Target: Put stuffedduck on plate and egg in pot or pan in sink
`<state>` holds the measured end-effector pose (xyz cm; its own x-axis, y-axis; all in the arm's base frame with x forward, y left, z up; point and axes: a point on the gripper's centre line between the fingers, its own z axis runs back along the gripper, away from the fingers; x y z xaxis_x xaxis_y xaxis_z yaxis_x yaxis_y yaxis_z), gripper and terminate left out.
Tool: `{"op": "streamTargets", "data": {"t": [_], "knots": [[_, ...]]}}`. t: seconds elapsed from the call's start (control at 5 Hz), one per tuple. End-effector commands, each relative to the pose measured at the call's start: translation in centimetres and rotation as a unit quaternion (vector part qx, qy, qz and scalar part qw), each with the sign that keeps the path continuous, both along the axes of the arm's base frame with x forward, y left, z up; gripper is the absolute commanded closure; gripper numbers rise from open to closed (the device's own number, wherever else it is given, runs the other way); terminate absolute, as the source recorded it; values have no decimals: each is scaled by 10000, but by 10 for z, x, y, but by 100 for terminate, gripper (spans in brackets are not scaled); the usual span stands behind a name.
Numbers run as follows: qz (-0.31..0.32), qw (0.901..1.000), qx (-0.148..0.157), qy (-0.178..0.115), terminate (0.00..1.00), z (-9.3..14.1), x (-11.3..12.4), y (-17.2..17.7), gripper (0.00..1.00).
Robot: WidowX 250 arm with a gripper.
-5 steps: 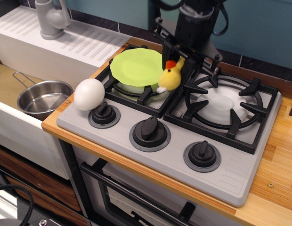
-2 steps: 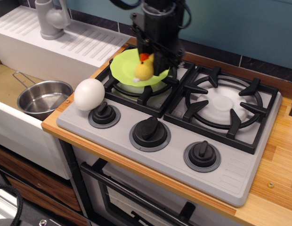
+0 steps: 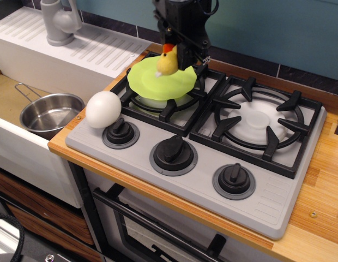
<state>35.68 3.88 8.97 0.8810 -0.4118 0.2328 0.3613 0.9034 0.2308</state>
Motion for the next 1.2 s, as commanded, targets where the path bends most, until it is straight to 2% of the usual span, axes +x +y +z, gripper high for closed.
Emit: {"op": "streamTargets", "data": {"t": [0.0,0.2,0.4,0.6,1.0], "knots": [[-186,9995,141,-215,0,24,31,20,100],[-223,9995,135,-154,0,20,35,25,100],[-124,9997,172,104,0,20,33,27,0],[120,9991,198,360,0,23,28,22,0],[346,9980,44,524,0,25,10,0,0]]}}
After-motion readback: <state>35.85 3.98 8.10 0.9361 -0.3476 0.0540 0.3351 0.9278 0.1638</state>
